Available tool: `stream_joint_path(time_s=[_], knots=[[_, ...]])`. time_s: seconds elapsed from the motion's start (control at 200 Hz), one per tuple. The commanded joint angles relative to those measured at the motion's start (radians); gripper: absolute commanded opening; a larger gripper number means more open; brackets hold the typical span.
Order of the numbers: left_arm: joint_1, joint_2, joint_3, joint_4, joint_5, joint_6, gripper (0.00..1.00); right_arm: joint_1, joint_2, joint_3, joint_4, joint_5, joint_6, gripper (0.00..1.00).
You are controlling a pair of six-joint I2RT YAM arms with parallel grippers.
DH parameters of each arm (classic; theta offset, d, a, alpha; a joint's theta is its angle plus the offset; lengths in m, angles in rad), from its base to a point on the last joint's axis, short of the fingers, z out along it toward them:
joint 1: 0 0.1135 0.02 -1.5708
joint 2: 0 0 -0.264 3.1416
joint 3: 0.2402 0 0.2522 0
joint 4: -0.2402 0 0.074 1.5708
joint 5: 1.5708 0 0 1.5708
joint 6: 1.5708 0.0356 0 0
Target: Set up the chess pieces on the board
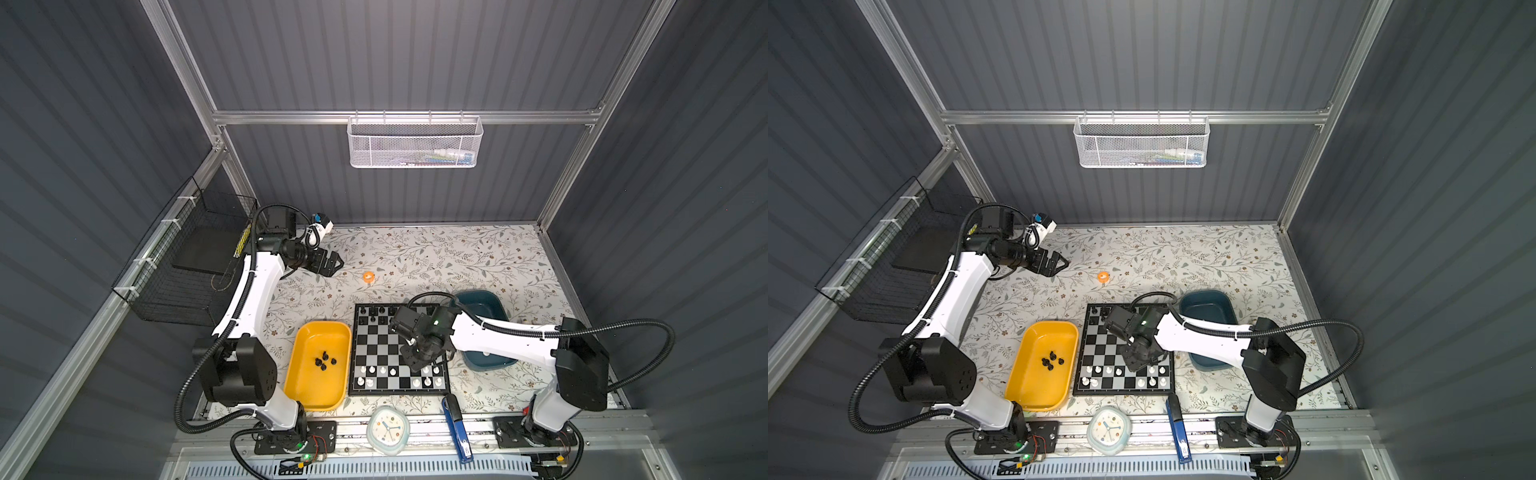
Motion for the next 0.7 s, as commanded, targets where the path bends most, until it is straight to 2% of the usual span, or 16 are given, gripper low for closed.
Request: stream_joint_path(time_s=[0.0, 0.33, 0.695], knots=[[-0.005, -0.027, -0.001, -0.009, 0.022, -0.018, 0.99, 0.010, 0.026, -0.013, 0.005, 0.002, 0.028, 0.15], [-0.005, -0.030, -0.009, -0.004, 0.017, -0.017, 0.99, 0.011, 0.061, -0.015, 0.017, 0.024, 0.048, 0.16], [-0.005, -0.034, -0.019, 0.000, 0.016, -0.016, 0.99, 0.020, 0.076, -0.033, 0.046, -0.001, 0.082, 0.16]])
